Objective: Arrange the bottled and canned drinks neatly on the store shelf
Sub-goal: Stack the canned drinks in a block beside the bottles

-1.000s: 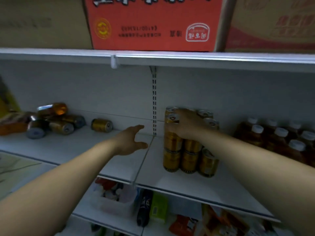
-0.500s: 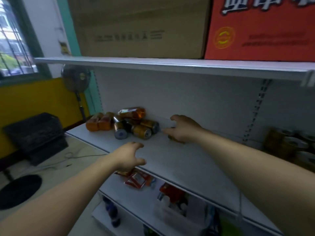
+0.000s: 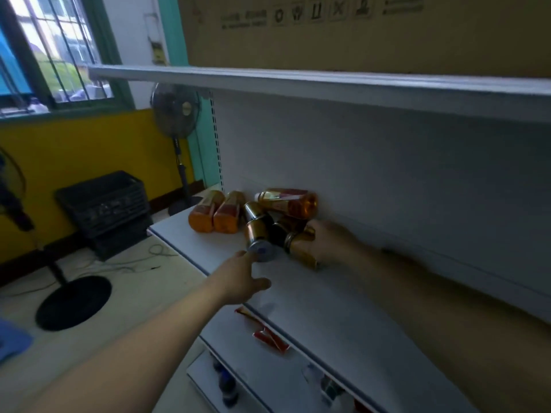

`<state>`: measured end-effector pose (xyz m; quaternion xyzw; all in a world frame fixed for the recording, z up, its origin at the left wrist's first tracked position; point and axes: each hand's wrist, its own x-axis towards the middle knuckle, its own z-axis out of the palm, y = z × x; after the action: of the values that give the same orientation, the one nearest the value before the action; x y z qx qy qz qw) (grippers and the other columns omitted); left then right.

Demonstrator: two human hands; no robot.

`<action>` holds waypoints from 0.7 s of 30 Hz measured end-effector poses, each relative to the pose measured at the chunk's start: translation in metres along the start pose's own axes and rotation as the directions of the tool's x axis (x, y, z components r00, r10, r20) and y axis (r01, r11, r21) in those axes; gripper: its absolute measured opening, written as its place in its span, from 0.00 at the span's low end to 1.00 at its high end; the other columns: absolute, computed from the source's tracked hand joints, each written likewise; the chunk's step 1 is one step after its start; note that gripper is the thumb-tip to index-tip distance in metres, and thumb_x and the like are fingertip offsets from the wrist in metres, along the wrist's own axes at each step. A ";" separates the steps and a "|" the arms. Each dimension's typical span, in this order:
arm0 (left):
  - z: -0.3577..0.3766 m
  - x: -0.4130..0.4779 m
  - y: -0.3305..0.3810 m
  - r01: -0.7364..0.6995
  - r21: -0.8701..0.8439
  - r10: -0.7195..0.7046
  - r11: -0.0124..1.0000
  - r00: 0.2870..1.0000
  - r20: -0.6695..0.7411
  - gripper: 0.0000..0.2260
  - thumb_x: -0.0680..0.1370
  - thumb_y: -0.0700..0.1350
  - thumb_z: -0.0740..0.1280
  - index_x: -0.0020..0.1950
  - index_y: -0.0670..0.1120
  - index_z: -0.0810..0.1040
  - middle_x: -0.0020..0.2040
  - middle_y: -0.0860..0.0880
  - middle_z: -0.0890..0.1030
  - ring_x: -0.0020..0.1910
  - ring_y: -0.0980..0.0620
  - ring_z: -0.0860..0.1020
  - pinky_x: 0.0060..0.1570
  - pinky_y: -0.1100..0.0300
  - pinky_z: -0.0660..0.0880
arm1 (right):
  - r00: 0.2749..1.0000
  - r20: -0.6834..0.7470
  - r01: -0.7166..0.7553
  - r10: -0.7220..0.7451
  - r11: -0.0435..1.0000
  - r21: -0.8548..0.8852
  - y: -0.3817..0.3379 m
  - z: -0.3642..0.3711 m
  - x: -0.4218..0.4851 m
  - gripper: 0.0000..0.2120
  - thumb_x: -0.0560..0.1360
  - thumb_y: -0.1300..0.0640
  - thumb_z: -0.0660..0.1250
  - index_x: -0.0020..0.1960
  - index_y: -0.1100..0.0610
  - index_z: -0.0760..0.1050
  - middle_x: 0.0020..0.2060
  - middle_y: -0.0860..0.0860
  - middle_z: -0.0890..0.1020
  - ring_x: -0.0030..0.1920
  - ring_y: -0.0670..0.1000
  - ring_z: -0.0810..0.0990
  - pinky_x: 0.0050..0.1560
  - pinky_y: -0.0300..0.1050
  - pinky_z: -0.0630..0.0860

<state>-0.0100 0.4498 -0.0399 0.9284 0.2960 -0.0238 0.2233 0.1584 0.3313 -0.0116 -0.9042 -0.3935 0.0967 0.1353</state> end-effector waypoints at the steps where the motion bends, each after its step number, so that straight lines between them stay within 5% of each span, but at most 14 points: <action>1: 0.001 0.014 -0.002 0.018 -0.034 -0.018 0.999 1.000 -0.023 0.32 0.74 0.55 0.68 0.75 0.51 0.60 0.71 0.47 0.67 0.65 0.47 0.71 0.62 0.56 0.68 | 1.000 0.008 -0.002 0.002 0.999 -0.033 0.002 0.008 0.014 0.33 0.69 0.34 0.65 0.67 0.52 0.69 0.64 0.53 0.75 0.61 0.55 0.75 0.60 0.53 0.73; 5: 0.001 0.068 -0.011 0.012 -0.213 -0.038 0.977 0.992 -0.121 0.33 0.73 0.57 0.69 0.74 0.51 0.59 0.68 0.45 0.70 0.63 0.46 0.72 0.62 0.52 0.71 | 0.999 0.026 0.032 -0.027 0.975 -0.221 0.008 0.034 0.050 0.34 0.72 0.35 0.64 0.70 0.55 0.66 0.66 0.55 0.71 0.65 0.57 0.70 0.63 0.50 0.69; 9: 0.001 0.112 -0.005 0.154 -0.509 -0.204 0.847 0.978 -0.044 0.34 0.77 0.57 0.65 0.77 0.50 0.51 0.70 0.40 0.67 0.64 0.41 0.71 0.62 0.49 0.70 | 1.000 -0.015 -0.027 0.023 0.949 -0.313 0.012 0.051 0.053 0.41 0.70 0.34 0.67 0.73 0.57 0.60 0.67 0.57 0.66 0.65 0.59 0.65 0.62 0.52 0.68; 14: 0.001 0.127 -0.015 0.149 -0.478 -0.117 0.866 0.989 0.096 0.35 0.78 0.49 0.66 0.78 0.52 0.48 0.69 0.39 0.66 0.53 0.45 0.71 0.53 0.52 0.71 | 0.987 -0.036 -0.160 0.156 0.978 -0.135 0.021 0.065 0.034 0.40 0.70 0.36 0.68 0.73 0.52 0.56 0.69 0.56 0.64 0.68 0.59 0.63 0.63 0.53 0.67; 21: 0.010 0.098 -0.046 -0.110 -0.382 0.163 0.917 0.981 0.107 0.33 0.78 0.52 0.62 0.78 0.52 0.48 0.69 0.41 0.69 0.57 0.43 0.74 0.57 0.53 0.72 | 0.928 -0.139 -0.345 0.345 0.938 0.027 0.012 0.081 -0.011 0.43 0.70 0.33 0.65 0.76 0.50 0.52 0.72 0.53 0.64 0.68 0.59 0.64 0.64 0.53 0.65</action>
<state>0.0462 0.5318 -0.0840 0.8833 0.2134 -0.0149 0.4172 0.1366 0.3289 -0.0909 -0.9636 -0.2180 0.0547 0.1446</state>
